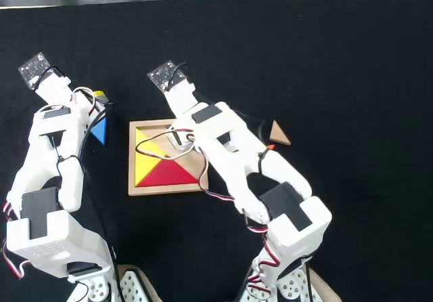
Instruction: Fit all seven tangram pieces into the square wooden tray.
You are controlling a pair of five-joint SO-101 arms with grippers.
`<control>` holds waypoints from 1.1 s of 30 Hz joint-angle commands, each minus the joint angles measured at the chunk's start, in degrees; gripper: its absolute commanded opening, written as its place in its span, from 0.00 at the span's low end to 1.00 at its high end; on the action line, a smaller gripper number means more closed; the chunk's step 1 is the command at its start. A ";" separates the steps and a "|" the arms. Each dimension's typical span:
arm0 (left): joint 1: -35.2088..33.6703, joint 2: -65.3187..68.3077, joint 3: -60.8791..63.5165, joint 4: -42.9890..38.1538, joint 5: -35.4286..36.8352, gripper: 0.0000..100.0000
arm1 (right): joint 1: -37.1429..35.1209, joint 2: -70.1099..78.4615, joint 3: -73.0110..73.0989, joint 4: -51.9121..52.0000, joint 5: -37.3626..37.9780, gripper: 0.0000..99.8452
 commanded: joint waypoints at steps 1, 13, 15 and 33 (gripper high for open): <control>0.04 -0.35 -2.68 -0.70 0.62 0.26 | 1.32 -3.74 -0.31 0.44 -0.53 0.02; 0.04 -0.35 -2.68 -0.70 0.62 0.26 | -0.62 -3.03 -0.22 0.09 -0.09 0.02; 0.04 -0.35 -2.68 -0.79 0.62 0.26 | -0.62 -1.80 -0.66 0.09 -0.09 0.02; 0.04 -0.35 -2.68 -0.70 0.62 0.26 | -2.46 0.57 -7.43 8.26 4.75 0.01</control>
